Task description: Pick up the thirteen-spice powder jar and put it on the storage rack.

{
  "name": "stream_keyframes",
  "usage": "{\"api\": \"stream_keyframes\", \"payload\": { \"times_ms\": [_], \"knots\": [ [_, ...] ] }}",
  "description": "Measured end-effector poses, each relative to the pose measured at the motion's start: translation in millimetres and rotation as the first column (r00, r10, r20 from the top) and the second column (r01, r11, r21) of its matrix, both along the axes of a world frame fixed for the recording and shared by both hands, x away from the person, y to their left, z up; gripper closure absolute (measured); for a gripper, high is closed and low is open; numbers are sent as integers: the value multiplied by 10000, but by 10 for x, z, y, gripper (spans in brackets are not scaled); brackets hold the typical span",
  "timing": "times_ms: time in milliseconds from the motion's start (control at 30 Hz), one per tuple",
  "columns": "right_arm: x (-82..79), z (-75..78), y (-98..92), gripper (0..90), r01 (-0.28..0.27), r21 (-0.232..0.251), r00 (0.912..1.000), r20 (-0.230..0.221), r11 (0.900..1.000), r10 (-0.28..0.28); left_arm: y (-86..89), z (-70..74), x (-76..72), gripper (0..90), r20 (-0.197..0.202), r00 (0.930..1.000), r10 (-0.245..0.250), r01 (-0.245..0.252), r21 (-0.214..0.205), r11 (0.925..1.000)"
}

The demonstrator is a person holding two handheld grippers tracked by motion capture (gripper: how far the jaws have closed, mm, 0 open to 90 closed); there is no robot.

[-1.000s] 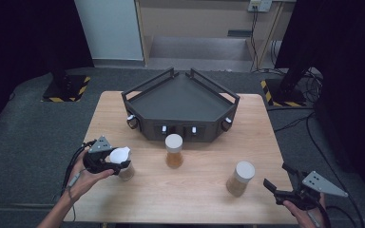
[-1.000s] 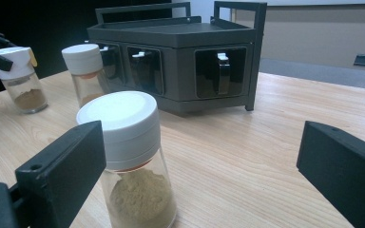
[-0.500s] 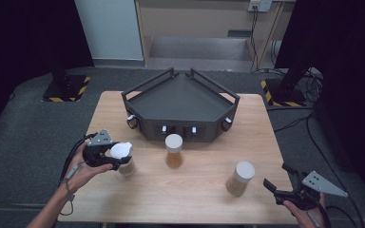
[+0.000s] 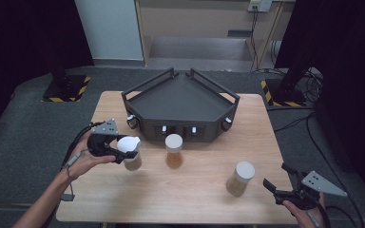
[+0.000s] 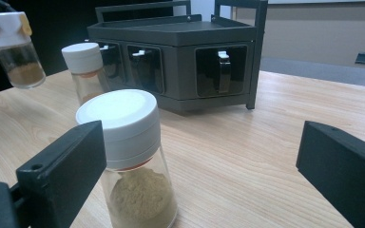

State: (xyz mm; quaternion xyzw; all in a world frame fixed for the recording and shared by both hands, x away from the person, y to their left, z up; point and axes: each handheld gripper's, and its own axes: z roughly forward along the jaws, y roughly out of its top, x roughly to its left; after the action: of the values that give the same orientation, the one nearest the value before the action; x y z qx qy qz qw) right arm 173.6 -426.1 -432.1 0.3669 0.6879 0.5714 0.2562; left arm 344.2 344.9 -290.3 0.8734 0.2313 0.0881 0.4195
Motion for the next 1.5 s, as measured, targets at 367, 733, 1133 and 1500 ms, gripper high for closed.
{"api": "stream_keyframes", "payload": {
  "times_ms": [367,733,1133,1500],
  "knots": [
    [-2,-3,-6,32,22,20,10000,2,10000,-22,-40,231,162,296,28,9996,-282,282,-194,9994],
    [-3,-6,-11,32,45,33,10000,-1,10000,-45,-74,461,285,296,186,9997,-187,191,-246,9995],
    [-1,-7,-13,34,52,27,10000,-26,10000,-52,-214,692,513,296,380,9990,238,-231,-194,9995],
    [1,-15,-23,34,59,102,10000,-53,9999,-58,-379,919,748,296,541,9980,316,-298,-342,9990]
  ]
}}
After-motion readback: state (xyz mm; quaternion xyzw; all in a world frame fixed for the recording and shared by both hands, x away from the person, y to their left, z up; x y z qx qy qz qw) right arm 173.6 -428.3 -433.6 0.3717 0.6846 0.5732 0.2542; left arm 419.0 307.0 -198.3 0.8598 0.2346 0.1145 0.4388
